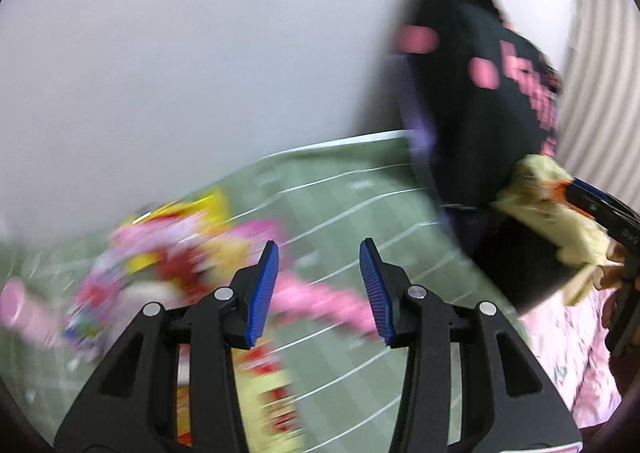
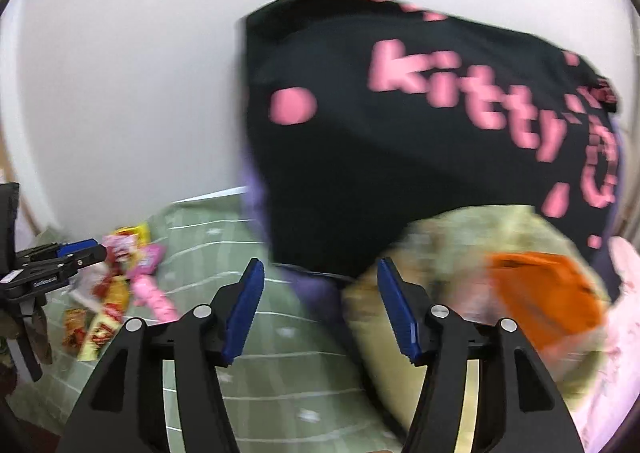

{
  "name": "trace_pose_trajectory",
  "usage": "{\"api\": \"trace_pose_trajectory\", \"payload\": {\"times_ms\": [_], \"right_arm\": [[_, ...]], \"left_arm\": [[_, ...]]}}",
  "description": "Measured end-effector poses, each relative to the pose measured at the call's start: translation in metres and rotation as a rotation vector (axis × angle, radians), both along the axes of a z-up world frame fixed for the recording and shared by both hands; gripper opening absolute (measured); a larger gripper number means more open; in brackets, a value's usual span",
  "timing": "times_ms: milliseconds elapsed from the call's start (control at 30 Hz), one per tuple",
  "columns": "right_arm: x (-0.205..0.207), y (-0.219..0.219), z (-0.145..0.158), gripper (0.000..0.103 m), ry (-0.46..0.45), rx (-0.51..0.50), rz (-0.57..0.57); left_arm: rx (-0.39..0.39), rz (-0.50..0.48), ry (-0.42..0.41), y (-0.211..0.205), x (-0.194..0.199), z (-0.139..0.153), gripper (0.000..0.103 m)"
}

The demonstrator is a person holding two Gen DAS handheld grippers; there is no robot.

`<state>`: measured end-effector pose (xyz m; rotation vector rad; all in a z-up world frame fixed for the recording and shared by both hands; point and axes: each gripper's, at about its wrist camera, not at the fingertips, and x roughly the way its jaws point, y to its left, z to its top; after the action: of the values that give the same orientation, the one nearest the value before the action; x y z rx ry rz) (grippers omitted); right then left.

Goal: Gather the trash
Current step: 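Move both grippers back over the remaining snack wrappers on the table, then grasp the red-gold wrapper with the left gripper while the right gripper holds the gold snack stick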

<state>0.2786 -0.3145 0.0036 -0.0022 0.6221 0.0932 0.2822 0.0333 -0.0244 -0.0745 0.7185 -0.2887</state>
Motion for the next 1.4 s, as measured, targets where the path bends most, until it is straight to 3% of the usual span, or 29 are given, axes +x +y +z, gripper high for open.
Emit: {"api": "trace_pose_trajectory", "payload": {"times_ms": [200, 400, 533, 667, 800, 867, 900, 1167, 1400], "right_arm": [[0.025, 0.081, -0.038, 0.056, 0.118, 0.016, 0.224], [0.037, 0.179, -0.084, 0.049, 0.263, 0.113, 0.47], [0.042, 0.226, -0.108, 0.049, 0.322, 0.124, 0.548], [0.059, 0.252, -0.13, 0.049, 0.393, 0.12, 0.514], [0.068, 0.258, -0.146, 0.048, 0.474, 0.11, 0.499], [0.064, 0.255, -0.148, 0.033, 0.489, 0.136, 0.521], [0.063, 0.253, -0.147, 0.032, 0.492, 0.128, 0.524], [0.053, 0.215, -0.125, 0.019, 0.445, 0.045, 0.496], [0.043, 0.187, -0.112, 0.017, 0.397, 0.026, 0.434]], "left_arm": [[-0.048, 0.216, 0.064, 0.085, -0.023, -0.024, 0.04], [-0.041, 0.305, 0.103, 0.126, -0.053, -0.038, 0.04], [-0.061, 0.343, 0.13, 0.143, -0.068, -0.044, 0.04], [-0.064, 0.348, 0.143, 0.153, -0.081, -0.048, 0.04], [-0.079, 0.34, 0.147, 0.154, -0.088, -0.048, 0.04], [-0.095, 0.337, 0.153, 0.155, -0.09, -0.05, 0.04], [-0.103, 0.332, 0.161, 0.155, -0.09, -0.052, 0.04], [-0.146, 0.26, 0.208, 0.138, -0.083, -0.062, 0.04], [-0.196, 0.256, 0.279, 0.139, -0.082, -0.072, 0.044]]}}
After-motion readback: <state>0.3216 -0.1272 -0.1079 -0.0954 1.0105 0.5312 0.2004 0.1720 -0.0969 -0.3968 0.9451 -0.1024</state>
